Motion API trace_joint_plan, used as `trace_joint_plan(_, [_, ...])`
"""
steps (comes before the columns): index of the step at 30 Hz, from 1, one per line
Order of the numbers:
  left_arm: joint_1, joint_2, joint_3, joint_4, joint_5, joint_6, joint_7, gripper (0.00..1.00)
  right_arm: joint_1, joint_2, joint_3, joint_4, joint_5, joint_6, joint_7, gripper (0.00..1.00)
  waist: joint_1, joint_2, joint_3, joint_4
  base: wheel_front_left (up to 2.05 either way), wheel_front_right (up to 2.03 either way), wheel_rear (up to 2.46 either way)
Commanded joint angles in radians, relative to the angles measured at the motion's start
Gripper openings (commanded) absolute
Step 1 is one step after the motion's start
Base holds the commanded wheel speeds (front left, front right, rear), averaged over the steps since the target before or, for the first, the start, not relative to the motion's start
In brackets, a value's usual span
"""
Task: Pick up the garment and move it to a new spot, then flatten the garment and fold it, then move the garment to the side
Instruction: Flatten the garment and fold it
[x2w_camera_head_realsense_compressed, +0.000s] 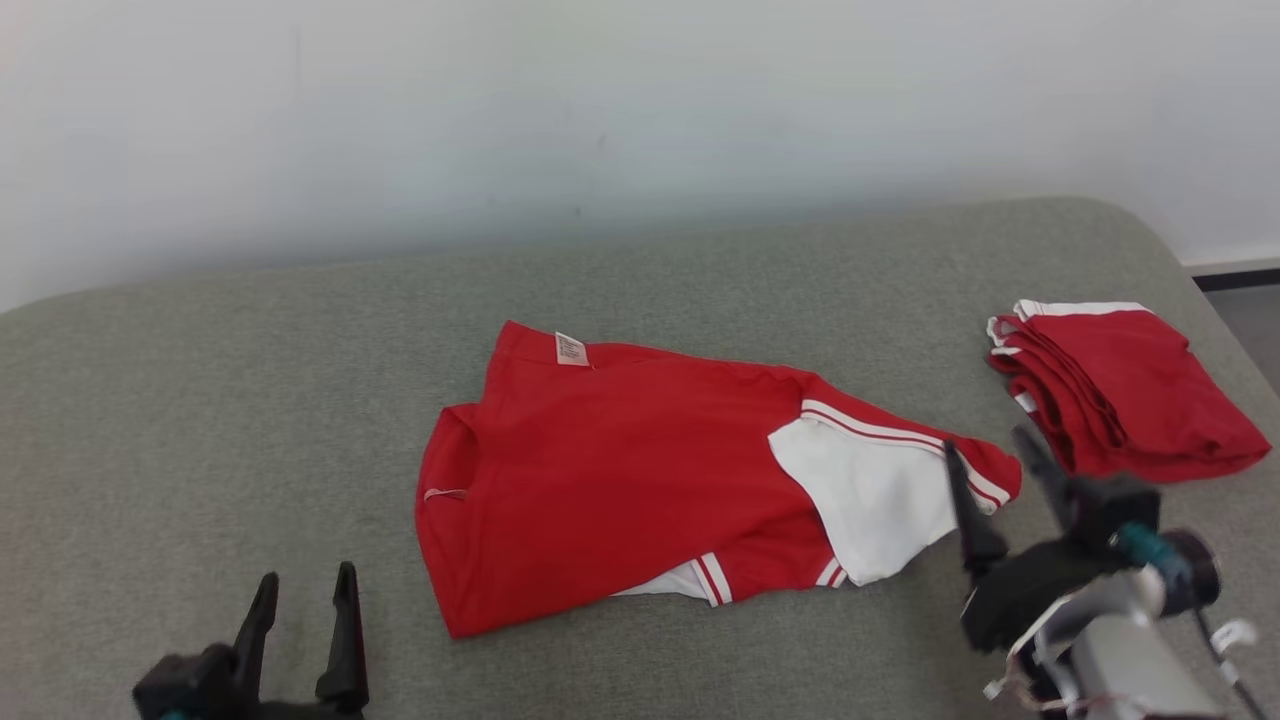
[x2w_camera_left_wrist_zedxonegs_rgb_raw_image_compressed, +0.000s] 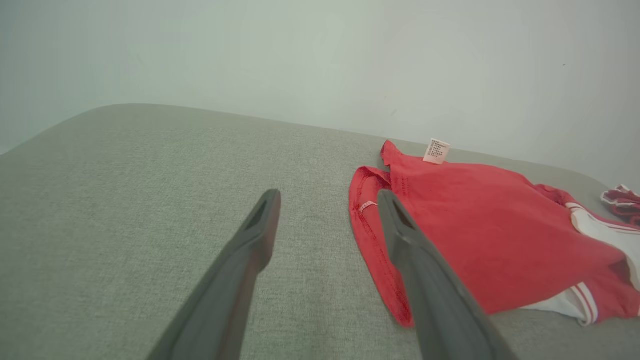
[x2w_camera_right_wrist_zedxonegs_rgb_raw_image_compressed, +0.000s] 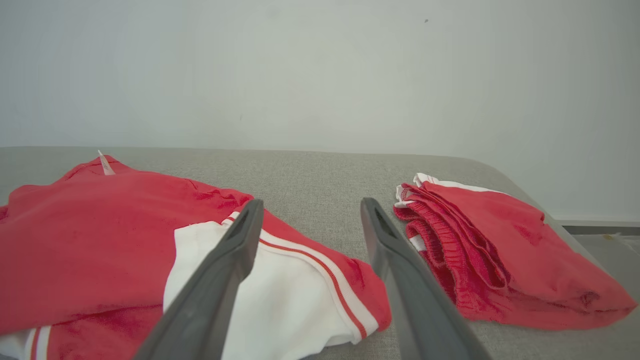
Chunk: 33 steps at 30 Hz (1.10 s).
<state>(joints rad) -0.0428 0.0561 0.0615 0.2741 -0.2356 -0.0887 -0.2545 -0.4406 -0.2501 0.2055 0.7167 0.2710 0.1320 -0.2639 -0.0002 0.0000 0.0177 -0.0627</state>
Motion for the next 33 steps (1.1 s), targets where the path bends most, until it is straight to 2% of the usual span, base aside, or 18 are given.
trace_joint_plan(1, [-0.038,0.013,-0.007,0.020,0.008,-0.005,0.013,1.00,0.038,0.023,-0.026,-0.032,-0.034,-0.003,0.000,1.00,0.0002,0.0000,0.017,-0.020,0.00,0.00,0.00])
trace_joint_plan(5, [-0.148,0.033,-0.024,0.113,-0.005,-0.012,0.091,1.00,0.123,0.112,-0.075,-0.124,-0.132,-0.003,0.000,1.00,0.0002,0.0000,0.053,-0.061,0.00,0.00,0.00])
trace_joint_plan(12, [-0.360,0.059,-0.034,0.287,-0.038,-0.016,0.206,1.00,0.158,0.172,-0.066,-0.220,-0.174,-0.003,0.030,1.00,0.0002,0.0000,0.122,-0.149,0.00,0.00,0.00])
trace_joint_plan(20, [-0.548,0.081,-0.033,0.456,-0.058,0.000,0.312,1.00,0.162,0.195,-0.041,-0.265,-0.148,-0.003,0.041,1.00,0.0002,0.0000,0.185,-0.222,0.00,0.00,0.00])
trace_joint_plan(22, [-0.564,0.080,-0.032,0.466,-0.063,0.001,0.320,1.00,0.164,0.196,-0.042,-0.264,-0.145,-0.003,0.041,1.00,0.0002,0.0000,0.188,-0.226,0.00,0.00,0.00])
trace_joint_plan(29, [-0.623,0.088,-0.024,0.516,-0.077,0.050,0.410,1.00,0.158,0.199,-0.045,-0.266,-0.128,-0.003,0.039,1.00,0.0002,0.0000,0.195,-0.233,0.00,0.00,0.00])
trace_joint_plan(33, [-0.628,0.092,-0.035,0.512,-0.079,0.039,0.413,1.00,0.148,0.200,-0.053,-0.263,-0.128,-0.003,0.036,1.00,0.0002,0.0000,0.195,-0.228,0.00,0.00,0.00])
